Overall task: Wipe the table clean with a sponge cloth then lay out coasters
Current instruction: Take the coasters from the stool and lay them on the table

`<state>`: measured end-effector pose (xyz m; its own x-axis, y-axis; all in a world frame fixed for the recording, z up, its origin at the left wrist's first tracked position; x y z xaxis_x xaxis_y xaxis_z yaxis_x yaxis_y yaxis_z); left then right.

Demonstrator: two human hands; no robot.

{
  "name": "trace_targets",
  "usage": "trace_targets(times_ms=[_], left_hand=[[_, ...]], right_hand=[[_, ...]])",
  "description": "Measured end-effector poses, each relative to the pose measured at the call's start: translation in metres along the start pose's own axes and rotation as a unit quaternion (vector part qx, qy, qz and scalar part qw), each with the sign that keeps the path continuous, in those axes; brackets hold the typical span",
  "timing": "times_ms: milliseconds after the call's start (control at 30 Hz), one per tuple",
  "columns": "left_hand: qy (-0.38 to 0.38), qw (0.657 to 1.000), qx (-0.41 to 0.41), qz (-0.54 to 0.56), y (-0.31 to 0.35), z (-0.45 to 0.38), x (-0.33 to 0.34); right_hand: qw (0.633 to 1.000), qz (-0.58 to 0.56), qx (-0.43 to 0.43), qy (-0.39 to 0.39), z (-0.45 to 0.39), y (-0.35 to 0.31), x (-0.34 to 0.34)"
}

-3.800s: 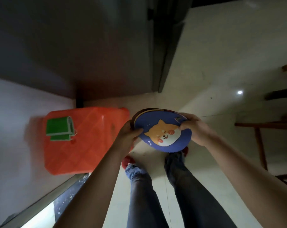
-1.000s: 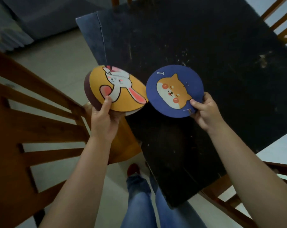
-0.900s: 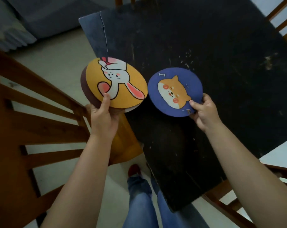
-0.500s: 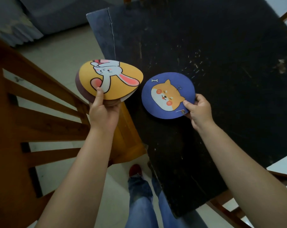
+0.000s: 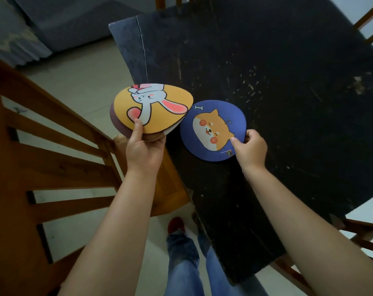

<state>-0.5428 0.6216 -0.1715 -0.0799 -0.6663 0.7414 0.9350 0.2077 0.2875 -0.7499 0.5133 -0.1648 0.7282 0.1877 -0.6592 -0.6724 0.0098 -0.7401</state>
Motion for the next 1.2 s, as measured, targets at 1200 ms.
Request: trace_targets(times_ms=[1200], left_hand=[[-0.161, 0.919, -0.214, -0.288, -0.097, -0.016, 0.042]], right_hand=[[0.971, -0.221, 0.073, -0.046, -0.024, 0.011, -0.061]])
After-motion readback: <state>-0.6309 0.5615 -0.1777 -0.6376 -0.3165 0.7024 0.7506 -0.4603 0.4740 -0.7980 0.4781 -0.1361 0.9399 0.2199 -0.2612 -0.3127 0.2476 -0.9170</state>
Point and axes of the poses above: each hand's wrist, its own z-axis away from the middle knuckle, its own x-axis out of the palm, y = z × x, the point moved 7 cm from there along -z, towards the middle knuckle, and after that the axes turned 11 degrees about -x, right-handed, at the moved point
